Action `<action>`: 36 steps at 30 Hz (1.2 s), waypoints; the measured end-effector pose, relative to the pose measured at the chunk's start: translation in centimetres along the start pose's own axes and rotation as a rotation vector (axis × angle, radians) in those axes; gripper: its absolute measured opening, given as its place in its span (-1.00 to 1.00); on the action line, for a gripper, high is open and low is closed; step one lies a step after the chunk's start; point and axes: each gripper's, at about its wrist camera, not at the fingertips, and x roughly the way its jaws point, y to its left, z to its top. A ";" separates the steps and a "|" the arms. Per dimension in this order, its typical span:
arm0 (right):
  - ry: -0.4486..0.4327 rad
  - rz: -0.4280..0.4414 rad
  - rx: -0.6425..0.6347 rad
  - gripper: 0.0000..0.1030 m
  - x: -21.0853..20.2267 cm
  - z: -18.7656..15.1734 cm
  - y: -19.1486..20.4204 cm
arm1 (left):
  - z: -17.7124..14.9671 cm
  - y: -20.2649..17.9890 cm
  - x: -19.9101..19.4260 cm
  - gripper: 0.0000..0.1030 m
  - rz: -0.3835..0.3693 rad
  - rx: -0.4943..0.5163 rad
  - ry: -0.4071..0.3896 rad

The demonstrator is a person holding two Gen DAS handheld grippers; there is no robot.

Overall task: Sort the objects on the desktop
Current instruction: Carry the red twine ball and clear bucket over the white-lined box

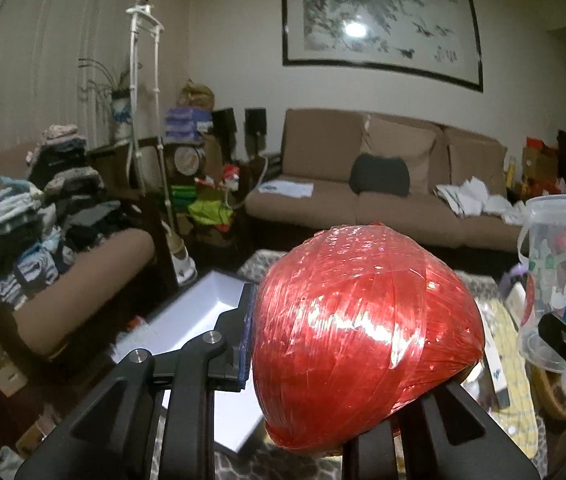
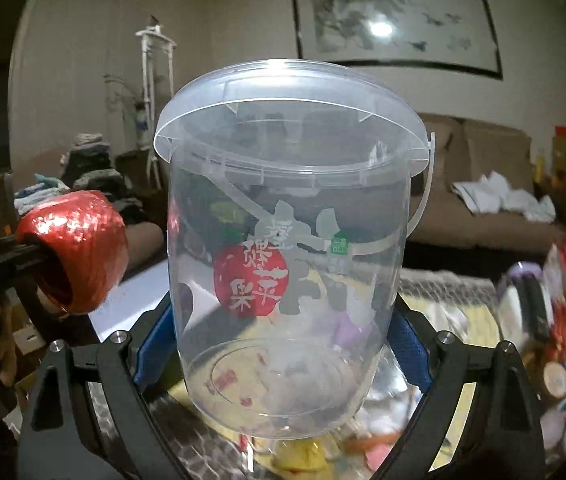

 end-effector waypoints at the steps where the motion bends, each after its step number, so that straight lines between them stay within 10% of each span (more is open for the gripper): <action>1: -0.007 0.006 -0.007 0.78 0.3 0.6 0.6 | 0.5 0.6 0.0 -0.60 0.002 -0.008 -0.010; 19: -0.086 0.167 0.072 0.78 11.4 7.8 12.1 | 2.3 12.4 7.6 -0.60 0.161 -0.084 0.016; 36: 0.205 0.246 0.281 0.78 28.1 2.1 13.9 | 1.4 16.0 16.4 -0.60 0.227 -0.049 0.176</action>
